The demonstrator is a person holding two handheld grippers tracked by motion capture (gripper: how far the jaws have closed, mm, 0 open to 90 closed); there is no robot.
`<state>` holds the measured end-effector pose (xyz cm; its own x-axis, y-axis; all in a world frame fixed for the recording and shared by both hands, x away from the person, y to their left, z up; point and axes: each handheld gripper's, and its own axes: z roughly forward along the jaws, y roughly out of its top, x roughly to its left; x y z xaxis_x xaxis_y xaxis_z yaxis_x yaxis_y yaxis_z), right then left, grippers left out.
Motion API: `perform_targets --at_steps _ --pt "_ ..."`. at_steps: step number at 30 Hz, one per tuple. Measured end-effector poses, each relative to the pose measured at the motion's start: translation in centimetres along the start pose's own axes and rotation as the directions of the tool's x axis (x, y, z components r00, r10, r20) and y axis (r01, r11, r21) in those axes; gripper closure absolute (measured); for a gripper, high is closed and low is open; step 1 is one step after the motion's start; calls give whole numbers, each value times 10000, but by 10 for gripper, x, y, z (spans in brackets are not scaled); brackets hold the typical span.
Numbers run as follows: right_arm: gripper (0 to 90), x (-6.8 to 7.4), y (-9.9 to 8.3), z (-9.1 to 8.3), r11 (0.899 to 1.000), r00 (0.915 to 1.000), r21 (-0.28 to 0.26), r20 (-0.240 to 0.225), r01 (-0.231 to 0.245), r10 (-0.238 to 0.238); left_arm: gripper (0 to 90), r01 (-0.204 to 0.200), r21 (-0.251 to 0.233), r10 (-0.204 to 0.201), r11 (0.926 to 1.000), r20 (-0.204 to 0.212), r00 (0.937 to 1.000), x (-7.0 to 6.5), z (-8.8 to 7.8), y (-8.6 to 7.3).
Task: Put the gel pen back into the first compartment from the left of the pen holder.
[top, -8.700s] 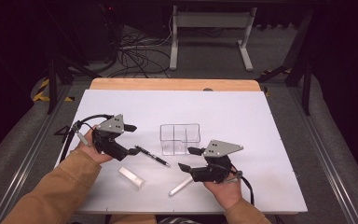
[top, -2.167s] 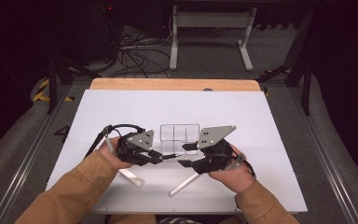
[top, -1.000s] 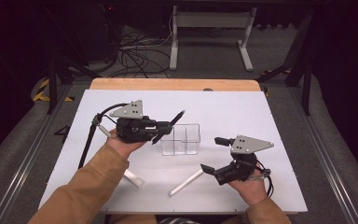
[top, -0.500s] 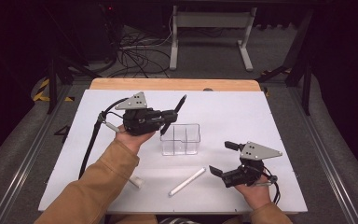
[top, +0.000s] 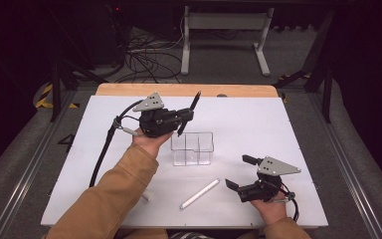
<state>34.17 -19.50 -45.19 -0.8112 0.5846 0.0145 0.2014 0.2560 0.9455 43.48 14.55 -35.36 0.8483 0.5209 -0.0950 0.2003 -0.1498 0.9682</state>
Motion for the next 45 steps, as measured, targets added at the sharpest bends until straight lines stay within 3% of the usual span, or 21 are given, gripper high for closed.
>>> perform_targets --at_steps 4,10,15,25,32,45 --pt "0 -1 -6 4 9999 10000 153 8 -68 67 794 222 17 -222 9998 -94 9997 1 6 -1" --pt "0 -1 -8 6 9997 9999 202 -27 -111 111 793 149 139 -148 9998 -50 9999 2 5 -3" --pt "0 -1 -8 4 9999 9999 93 -68 -107 108 792 186 -192 -184 9996 70 9998 1 2 -12" --pt "0 -1 -7 3 9999 9998 -16 -102 -145 145 790 -359 -283 361 9990 55 9993 1 -3 -25" --pt "0 -1 -7 4 9999 9998 25 -148 -136 136 790 -480 -219 484 9986 171 9987 3 -6 -34" --pt "1 -1 -8 5 9999 9996 58 -258 -152 153 788 123 219 -133 9997 461 9989 11 -1 -48"
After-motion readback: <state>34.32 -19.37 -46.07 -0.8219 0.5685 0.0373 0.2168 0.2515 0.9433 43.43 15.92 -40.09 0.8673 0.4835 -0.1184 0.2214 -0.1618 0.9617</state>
